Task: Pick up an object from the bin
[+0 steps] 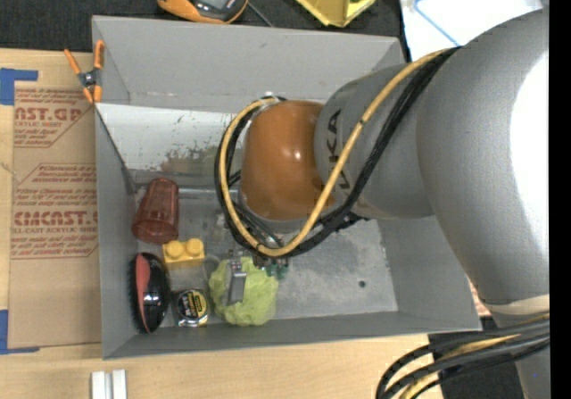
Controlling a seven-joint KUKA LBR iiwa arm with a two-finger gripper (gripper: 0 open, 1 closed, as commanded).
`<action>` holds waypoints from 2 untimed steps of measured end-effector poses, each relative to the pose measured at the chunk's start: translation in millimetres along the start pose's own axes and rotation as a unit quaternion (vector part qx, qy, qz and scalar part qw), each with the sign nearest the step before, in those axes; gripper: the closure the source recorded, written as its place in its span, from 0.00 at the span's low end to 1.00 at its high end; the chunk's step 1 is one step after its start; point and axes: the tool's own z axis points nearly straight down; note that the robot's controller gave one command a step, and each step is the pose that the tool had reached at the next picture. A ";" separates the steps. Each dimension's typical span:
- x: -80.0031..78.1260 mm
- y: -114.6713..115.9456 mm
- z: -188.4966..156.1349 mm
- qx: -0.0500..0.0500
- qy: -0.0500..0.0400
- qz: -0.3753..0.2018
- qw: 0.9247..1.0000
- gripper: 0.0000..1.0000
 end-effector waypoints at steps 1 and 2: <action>0.0 0.0 0.0 0.000 0.000 0.000 1.000 0.00; 20.2 8.6 -37.1 -0.001 -0.002 -0.145 0.989 0.00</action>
Offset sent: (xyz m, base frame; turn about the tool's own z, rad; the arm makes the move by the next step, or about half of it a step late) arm -0.0205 0.0073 0.0365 -0.2921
